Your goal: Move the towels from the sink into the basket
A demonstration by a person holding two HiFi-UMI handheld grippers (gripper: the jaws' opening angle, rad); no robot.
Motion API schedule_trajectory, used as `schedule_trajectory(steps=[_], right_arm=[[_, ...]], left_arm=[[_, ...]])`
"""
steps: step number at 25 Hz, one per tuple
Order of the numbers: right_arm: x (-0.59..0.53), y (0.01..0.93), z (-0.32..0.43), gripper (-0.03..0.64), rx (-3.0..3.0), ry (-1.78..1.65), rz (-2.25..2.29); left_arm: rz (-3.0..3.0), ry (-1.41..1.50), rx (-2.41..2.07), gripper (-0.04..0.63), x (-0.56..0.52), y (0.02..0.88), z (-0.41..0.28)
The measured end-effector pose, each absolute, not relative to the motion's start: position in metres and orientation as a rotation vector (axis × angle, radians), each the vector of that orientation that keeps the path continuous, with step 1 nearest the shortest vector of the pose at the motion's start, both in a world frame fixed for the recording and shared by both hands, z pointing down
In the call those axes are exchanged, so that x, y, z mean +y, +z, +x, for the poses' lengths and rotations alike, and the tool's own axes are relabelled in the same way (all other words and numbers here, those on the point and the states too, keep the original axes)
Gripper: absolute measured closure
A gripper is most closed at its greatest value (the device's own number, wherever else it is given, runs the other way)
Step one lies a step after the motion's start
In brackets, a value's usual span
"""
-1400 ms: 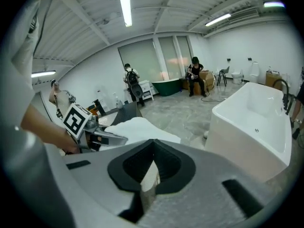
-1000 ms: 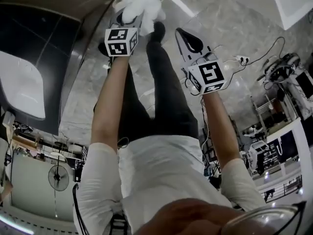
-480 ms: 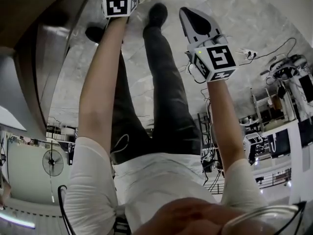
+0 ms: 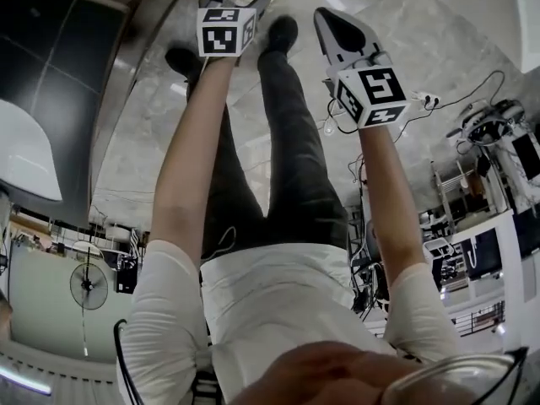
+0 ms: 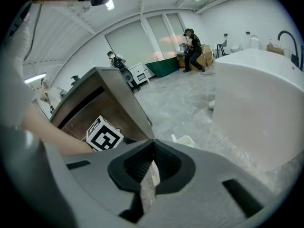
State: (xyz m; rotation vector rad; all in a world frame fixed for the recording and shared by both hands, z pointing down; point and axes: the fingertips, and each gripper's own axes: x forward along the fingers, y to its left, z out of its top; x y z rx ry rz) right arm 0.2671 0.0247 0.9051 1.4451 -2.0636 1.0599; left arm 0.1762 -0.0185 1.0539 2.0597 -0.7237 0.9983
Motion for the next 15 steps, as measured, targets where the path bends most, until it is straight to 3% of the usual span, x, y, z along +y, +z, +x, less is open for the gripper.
schedule_trajectory(steps=[3,15], right_arm=[[0.017,0.858,0.258,0.620,-2.076,1.022,1.463],[0.009,0.666,0.210,0.620,-2.155,0.868,1.456]], left_arm=[[2.076,0.952,-0.689,0.232,-0.015,1.000,0.172],[2.184,0.852,-0.651,0.418,-0.012,0.765,0.140]])
